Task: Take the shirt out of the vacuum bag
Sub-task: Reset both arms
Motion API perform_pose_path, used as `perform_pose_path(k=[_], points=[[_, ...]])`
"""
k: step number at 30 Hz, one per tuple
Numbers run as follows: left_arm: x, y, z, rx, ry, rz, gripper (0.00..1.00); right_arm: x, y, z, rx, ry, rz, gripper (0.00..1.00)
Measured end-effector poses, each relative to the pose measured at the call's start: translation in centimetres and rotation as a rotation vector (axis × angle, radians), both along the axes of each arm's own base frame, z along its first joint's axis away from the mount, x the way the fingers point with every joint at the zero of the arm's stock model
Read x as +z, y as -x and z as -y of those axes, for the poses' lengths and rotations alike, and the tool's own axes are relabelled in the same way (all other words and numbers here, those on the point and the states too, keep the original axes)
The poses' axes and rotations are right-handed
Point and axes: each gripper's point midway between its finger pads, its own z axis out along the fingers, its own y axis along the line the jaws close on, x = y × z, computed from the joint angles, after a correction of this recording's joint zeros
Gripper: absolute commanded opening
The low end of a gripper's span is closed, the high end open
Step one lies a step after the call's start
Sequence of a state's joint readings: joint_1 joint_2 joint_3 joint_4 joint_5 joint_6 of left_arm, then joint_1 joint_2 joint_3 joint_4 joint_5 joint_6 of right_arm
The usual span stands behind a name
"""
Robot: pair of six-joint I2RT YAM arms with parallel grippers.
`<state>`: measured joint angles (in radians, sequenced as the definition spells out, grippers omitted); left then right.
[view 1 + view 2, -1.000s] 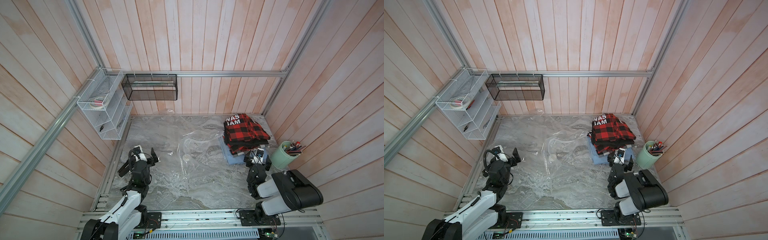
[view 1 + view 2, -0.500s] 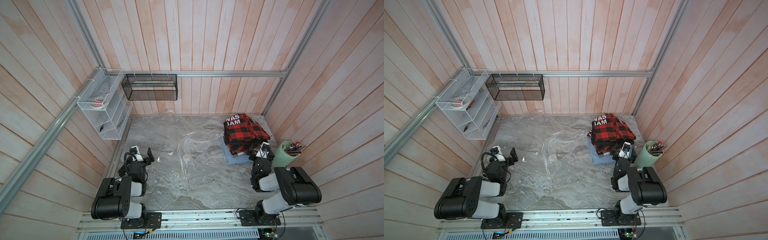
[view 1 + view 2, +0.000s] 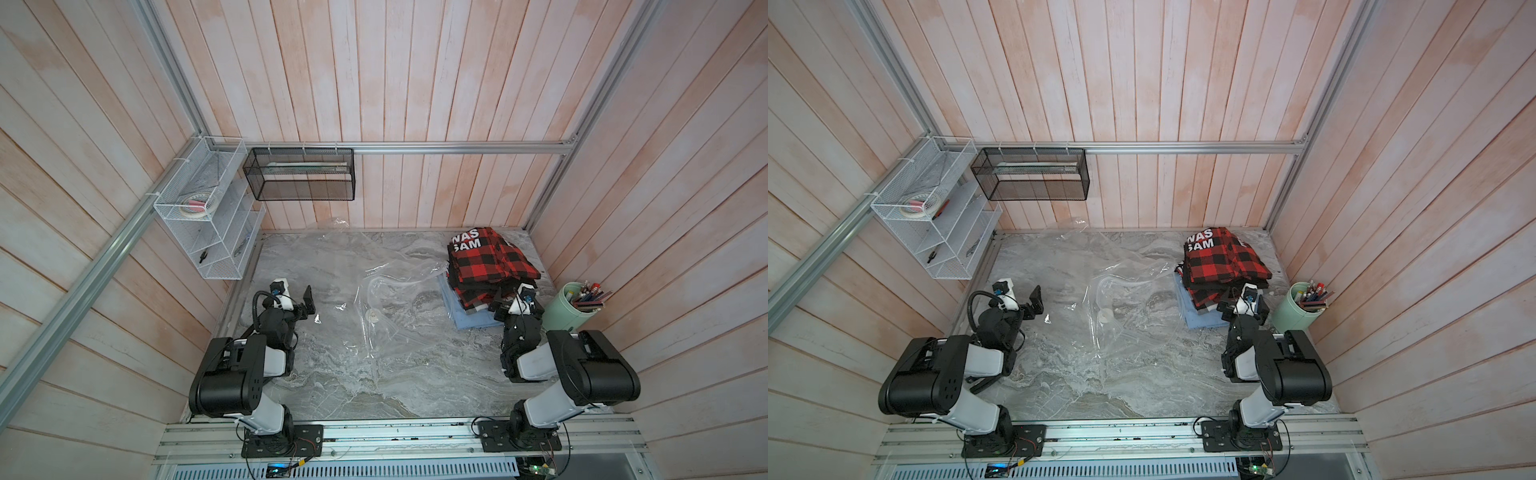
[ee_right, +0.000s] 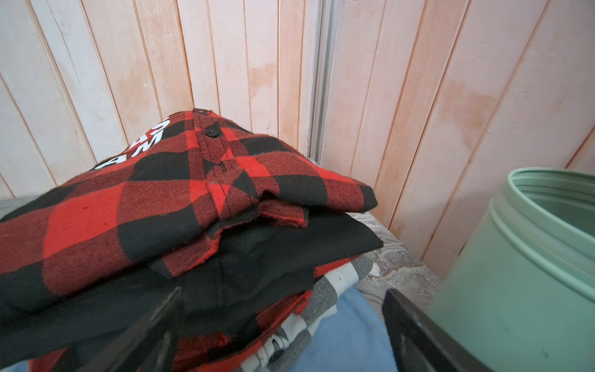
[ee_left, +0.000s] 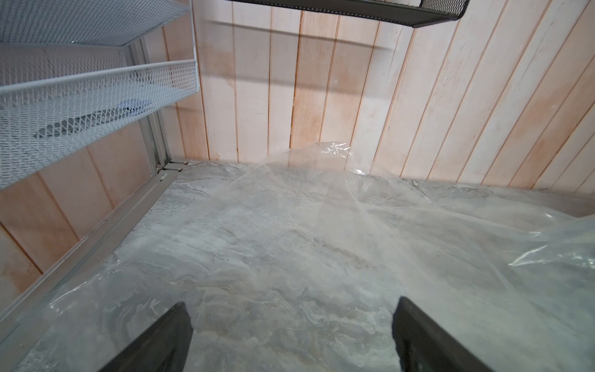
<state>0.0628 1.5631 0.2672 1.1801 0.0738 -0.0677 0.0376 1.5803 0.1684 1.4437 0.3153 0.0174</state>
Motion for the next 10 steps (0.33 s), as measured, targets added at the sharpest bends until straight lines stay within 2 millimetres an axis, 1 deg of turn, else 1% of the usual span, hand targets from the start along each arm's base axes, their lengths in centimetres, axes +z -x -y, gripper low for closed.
perform_pose_path(k=[10], points=[[-0.46, 0.06, 0.02, -0.001, -0.003, -0.019, 1.0, -0.05, 0.0, -0.01, 0.0, -0.001, -0.002, 0.98]])
